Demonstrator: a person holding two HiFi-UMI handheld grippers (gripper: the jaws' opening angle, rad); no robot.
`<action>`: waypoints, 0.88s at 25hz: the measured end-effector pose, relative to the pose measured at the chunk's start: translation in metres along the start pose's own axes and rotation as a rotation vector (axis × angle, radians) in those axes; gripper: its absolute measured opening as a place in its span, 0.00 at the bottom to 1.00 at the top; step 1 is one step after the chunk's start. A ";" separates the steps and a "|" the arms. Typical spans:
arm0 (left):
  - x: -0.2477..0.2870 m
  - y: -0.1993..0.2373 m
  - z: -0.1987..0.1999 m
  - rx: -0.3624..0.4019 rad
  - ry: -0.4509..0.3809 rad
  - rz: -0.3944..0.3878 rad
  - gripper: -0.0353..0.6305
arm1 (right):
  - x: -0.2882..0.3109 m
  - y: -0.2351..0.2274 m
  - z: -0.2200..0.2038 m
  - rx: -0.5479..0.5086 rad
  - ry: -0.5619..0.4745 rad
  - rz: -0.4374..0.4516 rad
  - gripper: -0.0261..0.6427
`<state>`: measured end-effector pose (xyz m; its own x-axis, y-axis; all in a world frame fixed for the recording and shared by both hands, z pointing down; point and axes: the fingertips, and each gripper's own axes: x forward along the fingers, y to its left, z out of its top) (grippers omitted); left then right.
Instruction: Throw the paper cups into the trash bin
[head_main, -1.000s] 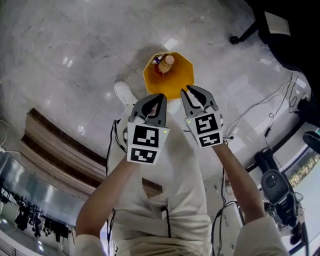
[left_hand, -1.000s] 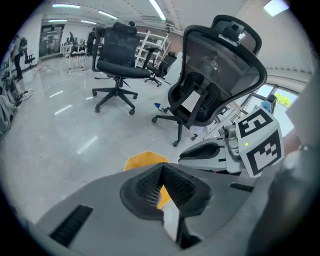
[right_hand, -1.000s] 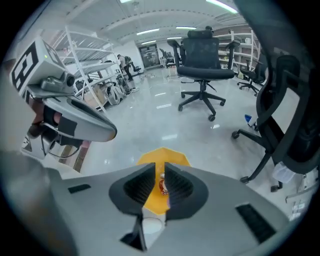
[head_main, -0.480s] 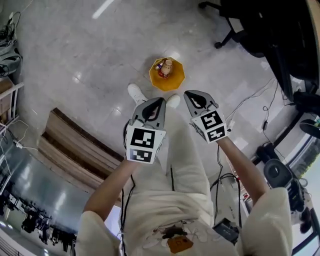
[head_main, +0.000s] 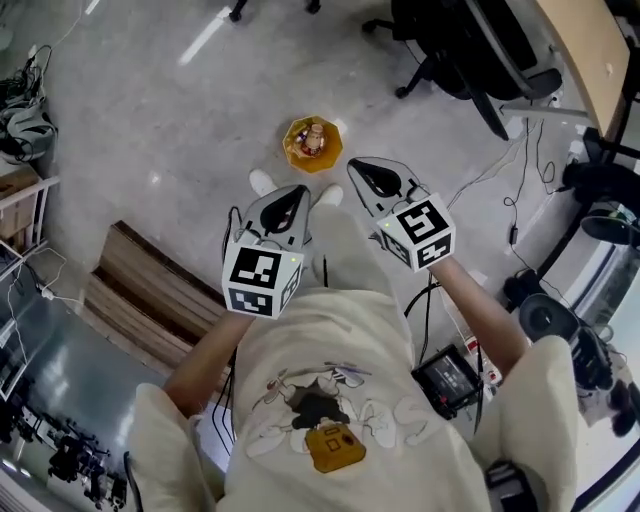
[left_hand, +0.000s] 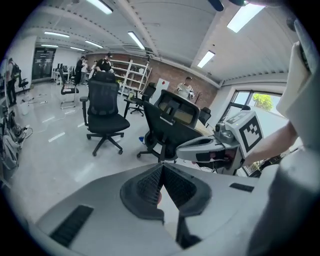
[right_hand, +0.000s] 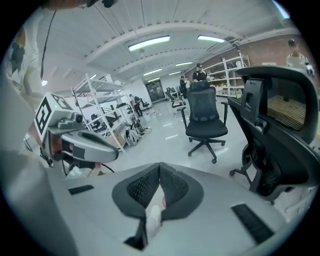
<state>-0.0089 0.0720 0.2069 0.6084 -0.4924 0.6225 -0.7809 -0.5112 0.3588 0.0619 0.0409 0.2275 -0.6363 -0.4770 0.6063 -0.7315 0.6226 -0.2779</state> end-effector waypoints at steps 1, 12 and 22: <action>-0.007 -0.007 0.004 0.005 -0.006 -0.004 0.06 | -0.007 0.004 0.008 0.021 -0.013 0.008 0.05; -0.062 -0.034 0.068 -0.029 -0.180 -0.016 0.06 | -0.048 0.038 0.062 -0.019 -0.102 0.058 0.05; -0.061 -0.026 0.091 -0.036 -0.227 -0.004 0.06 | -0.053 0.063 0.077 -0.074 -0.108 0.099 0.05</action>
<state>-0.0128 0.0512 0.0964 0.6246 -0.6385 0.4496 -0.7805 -0.4904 0.3878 0.0302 0.0573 0.1205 -0.7298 -0.4726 0.4940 -0.6466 0.7118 -0.2742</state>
